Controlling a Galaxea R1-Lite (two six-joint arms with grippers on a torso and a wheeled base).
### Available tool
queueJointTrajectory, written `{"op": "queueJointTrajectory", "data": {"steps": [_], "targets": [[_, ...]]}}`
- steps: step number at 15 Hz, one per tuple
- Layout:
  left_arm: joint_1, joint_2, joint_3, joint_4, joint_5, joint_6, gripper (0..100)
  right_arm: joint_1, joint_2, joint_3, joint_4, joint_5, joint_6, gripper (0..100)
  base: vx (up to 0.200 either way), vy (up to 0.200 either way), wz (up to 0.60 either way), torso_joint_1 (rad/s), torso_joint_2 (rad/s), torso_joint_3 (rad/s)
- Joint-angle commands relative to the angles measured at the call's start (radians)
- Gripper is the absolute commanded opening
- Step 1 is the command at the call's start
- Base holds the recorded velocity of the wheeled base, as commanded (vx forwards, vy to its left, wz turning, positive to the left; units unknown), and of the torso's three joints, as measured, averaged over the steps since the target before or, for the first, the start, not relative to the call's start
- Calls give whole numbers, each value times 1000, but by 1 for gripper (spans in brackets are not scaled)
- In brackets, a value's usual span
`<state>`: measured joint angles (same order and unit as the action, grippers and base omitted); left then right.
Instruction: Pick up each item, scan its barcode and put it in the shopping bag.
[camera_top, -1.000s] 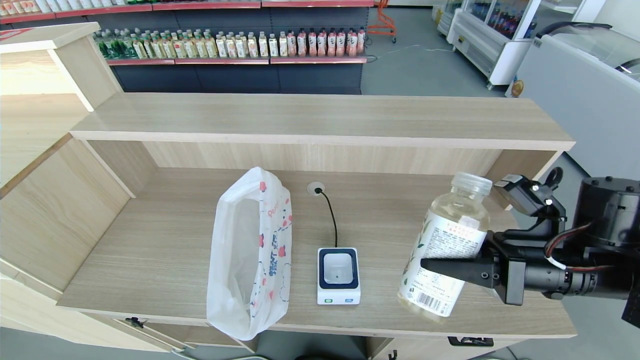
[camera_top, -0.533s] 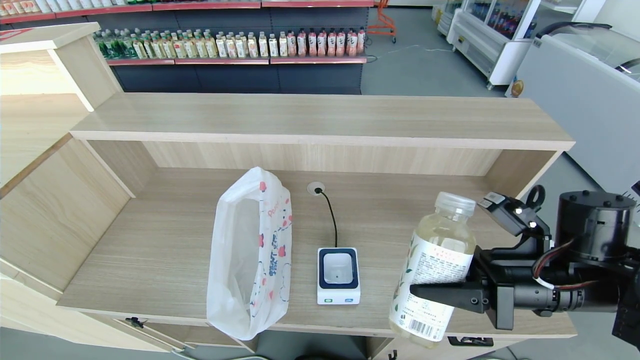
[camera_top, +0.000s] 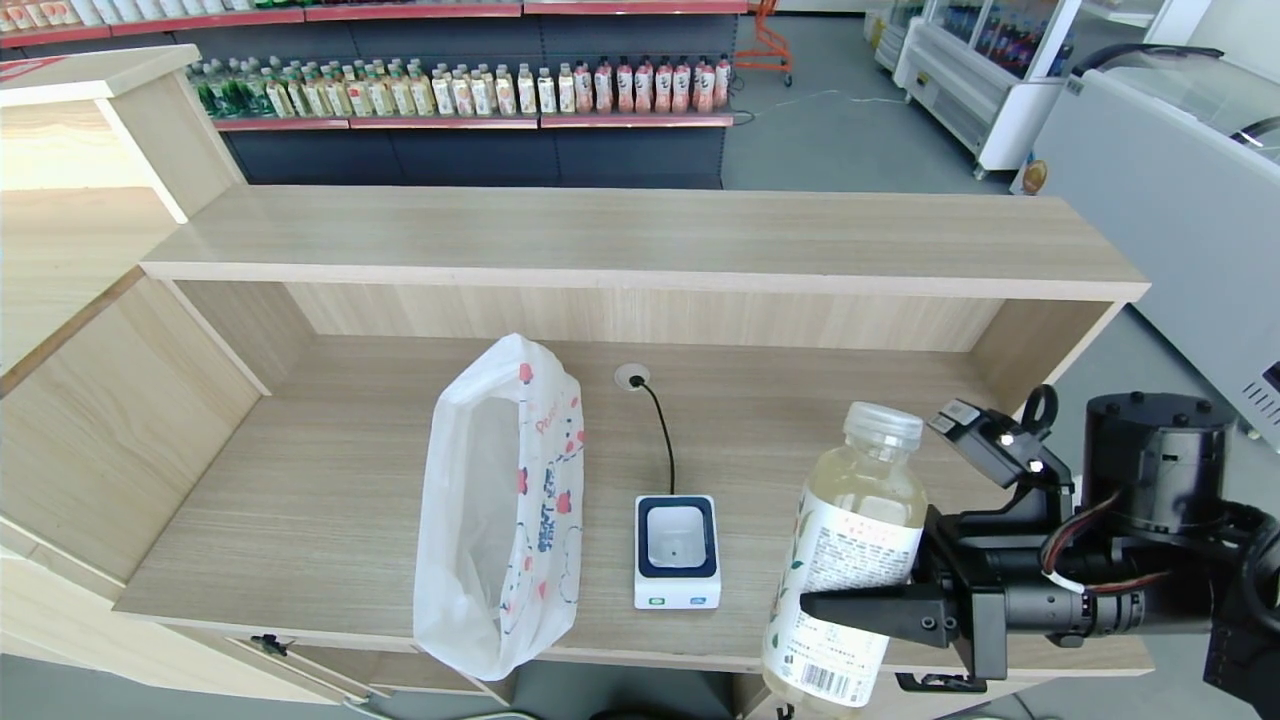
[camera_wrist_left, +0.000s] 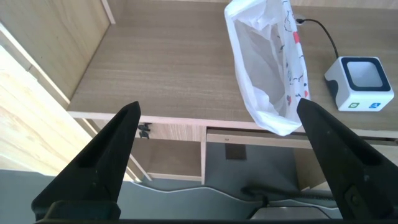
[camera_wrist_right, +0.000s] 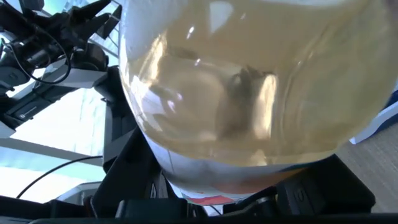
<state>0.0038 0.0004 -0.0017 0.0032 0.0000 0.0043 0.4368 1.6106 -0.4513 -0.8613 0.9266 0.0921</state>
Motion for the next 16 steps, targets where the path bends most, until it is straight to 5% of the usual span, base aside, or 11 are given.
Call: {"op": "queueJointTrajectory", "data": {"steps": [1, 12, 16], "targets": [[1, 0, 0, 0, 0, 0, 100, 3, 5, 0, -1, 0, 0, 0, 0, 0, 0, 0, 0, 0], [1, 0, 0, 0, 0, 0, 100, -4, -20, 5, -4, -14, -18, 0, 0, 0, 0, 0, 0, 0], [1, 0, 0, 0, 0, 0, 100, -130, -26, -15, -70, -195, -330, 0, 0, 0, 0, 0, 0, 0]]}}
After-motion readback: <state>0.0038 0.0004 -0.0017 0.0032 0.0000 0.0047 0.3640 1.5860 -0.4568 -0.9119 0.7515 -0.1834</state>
